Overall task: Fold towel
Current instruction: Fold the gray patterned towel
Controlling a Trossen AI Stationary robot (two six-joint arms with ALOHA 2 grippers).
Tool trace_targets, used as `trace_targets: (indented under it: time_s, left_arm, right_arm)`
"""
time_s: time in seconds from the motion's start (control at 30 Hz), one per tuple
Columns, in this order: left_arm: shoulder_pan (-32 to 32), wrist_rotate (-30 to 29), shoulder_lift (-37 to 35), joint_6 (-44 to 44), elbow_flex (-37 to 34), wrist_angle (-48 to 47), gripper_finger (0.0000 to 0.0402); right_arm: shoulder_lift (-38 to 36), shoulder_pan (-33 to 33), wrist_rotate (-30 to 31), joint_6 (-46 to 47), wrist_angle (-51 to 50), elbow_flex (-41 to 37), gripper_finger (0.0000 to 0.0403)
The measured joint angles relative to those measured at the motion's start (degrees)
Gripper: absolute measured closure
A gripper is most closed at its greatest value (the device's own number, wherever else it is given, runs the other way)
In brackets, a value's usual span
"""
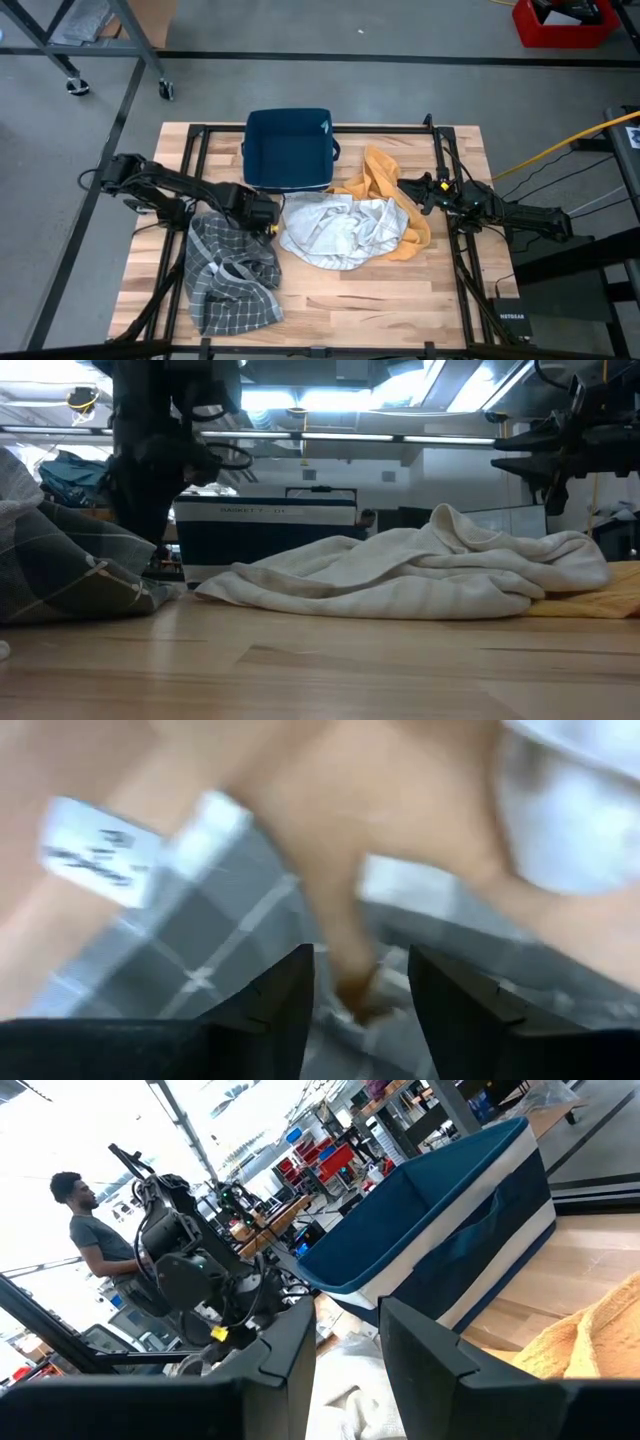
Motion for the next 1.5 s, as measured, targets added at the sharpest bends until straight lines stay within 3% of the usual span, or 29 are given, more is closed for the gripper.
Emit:
trace_targets:
  time_s: [0.4,0.73,0.93,1.23,1.37,1.5]
  left_arm:
    - [2.58,-5.16,1.55,-3.88,-0.02,0.29,0.0247]
    - [2.03,-5.16,6.47,-7.35,-0.04,1.08,0.0247]
    - [2.03,-5.18,10.85,-7.15,0.0,6.26,0.0247]
    - [2.05,-5.55,12.04,-9.47,0.17,3.42,0.0248]
    - [2.07,-5.87,12.07,-8.37,0.1,1.65,0.0272]
    - [2.1,-6.13,12.11,-7.53,0.0,1.3,0.033]
  right_arm:
    - [0.0,0.0,-0.02,-0.04,0.02,0.0,0.0288]
    - [0.0,0.0,-0.05,-0.07,0.02,0.0,0.0288]
    - [0.0,0.0,-0.47,-0.07,0.02,0.02,0.0288]
    - [0.0,0.0,-2.97,-0.09,0.02,0.0,0.0288]
    - [0.0,0.0,-2.97,-0.13,0.02,0.0,0.0288]
    - [0.0,0.0,-2.97,-0.11,0.02,0.0,0.0288]
